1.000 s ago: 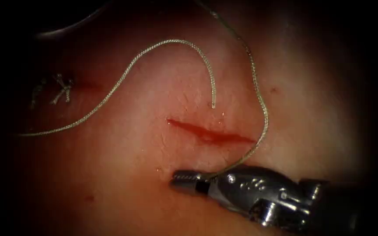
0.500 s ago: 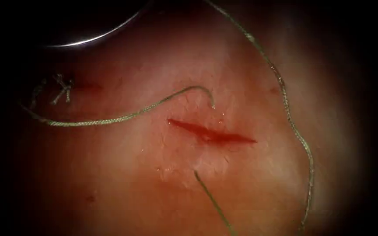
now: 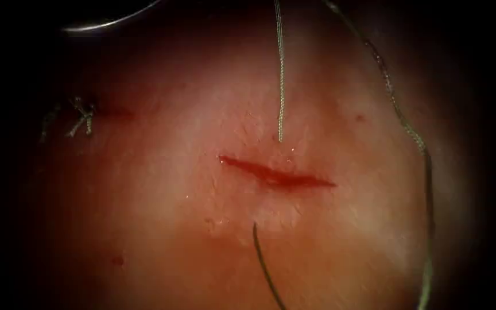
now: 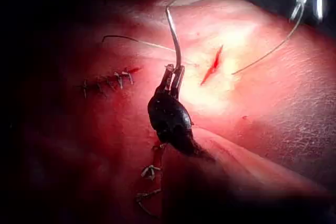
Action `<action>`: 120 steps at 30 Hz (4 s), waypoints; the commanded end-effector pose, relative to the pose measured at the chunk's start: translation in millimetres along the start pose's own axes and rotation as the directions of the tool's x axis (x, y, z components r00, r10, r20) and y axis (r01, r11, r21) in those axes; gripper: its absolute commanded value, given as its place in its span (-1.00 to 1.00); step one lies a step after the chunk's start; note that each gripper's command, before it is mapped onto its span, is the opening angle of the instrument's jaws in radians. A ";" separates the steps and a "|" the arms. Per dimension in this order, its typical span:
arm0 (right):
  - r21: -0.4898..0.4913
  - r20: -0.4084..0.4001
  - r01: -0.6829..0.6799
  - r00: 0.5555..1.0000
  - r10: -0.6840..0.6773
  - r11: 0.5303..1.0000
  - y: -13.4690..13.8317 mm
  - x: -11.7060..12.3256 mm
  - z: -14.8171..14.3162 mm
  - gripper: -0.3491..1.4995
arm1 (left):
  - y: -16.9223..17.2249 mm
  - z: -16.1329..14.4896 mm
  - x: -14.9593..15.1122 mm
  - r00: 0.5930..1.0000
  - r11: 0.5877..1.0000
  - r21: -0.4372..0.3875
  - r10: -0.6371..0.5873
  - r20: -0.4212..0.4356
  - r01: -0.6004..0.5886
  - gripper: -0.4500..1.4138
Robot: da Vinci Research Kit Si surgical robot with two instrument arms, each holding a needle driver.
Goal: Wound Closure
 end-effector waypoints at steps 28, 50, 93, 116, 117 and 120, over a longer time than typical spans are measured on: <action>0.010 0.003 0.075 0.997 -0.075 0.997 7.6 -4.6 18.6 -1.00 | 0.0 1.9 -1.6 1.000 1.000 0.005 0.015 -0.006 -0.015 -1.00; 0.101 -0.024 0.045 0.999 -0.043 0.994 -5.0 -1.0 11.0 -1.00 | 0.9 3.3 -1.3 1.000 1.000 -0.021 0.015 -0.019 -0.016 -1.00; -0.153 -0.069 -0.038 0.997 0.028 0.988 3.3 -1.2 8.0 0.69 | -0.4 1.5 0.3 0.998 0.998 0.042 0.055 -0.043 -0.053 -1.00; -0.070 0.054 0.115 0.992 -0.111 0.991 7.9 -5.5 19.3 -0.40 | -0.4 1.0 0.1 0.998 0.997 0.048 0.057 -0.038 -0.055 -1.00; -0.062 0.052 0.120 0.992 -0.117 0.991 7.8 -5.6 19.1 -0.82 | -0.4 1.0 0.1 0.998 0.997 0.048 0.057 -0.038 -0.055 -1.00; -0.031 0.077 0.096 0.993 -0.094 0.995 7.2 -6.1 18.0 -1.00 | -0.4 1.0 0.1 0.998 0.997 0.049 0.057 -0.038 -0.055 -1.00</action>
